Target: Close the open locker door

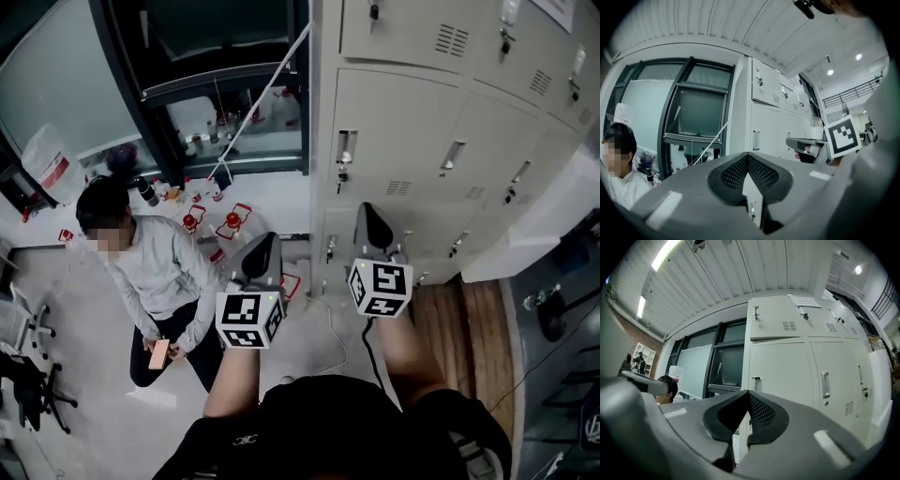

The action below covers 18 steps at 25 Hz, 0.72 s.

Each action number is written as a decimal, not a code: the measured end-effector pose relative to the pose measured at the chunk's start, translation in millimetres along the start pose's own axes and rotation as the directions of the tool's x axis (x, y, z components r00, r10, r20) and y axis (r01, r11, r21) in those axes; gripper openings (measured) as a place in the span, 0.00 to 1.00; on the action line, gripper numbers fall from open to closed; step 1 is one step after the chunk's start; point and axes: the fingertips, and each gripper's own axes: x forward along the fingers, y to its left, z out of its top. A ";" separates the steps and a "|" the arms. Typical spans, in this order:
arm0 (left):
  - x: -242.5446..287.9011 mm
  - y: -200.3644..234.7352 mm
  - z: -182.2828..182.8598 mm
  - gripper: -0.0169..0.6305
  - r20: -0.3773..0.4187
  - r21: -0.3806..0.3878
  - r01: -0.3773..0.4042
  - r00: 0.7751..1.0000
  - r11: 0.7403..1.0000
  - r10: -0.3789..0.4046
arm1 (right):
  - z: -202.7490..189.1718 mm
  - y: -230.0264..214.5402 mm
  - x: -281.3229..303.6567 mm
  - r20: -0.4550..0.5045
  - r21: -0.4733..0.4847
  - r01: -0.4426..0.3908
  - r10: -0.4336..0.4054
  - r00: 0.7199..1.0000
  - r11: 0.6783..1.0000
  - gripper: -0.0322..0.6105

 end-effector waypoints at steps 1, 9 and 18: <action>-0.4 -6.0 -1.1 0.03 -0.002 0.006 0.001 1.000 1.000 0.000 | -5.4 -1.9 -6.7 -0.012 0.000 -0.003 0.003 1.000 1.000 0.07; -11.3 -40.5 -12.9 0.03 -0.031 0.038 -0.023 0.999 0.999 0.024 | -22.1 -7.1 -34.0 -0.058 0.009 -0.065 0.066 0.996 0.998 0.06; -17.8 -46.5 -13.3 0.03 -0.035 0.042 -0.061 0.997 0.997 0.063 | -15.7 -9.0 -37.7 -0.040 0.008 -0.082 0.082 0.996 0.997 0.07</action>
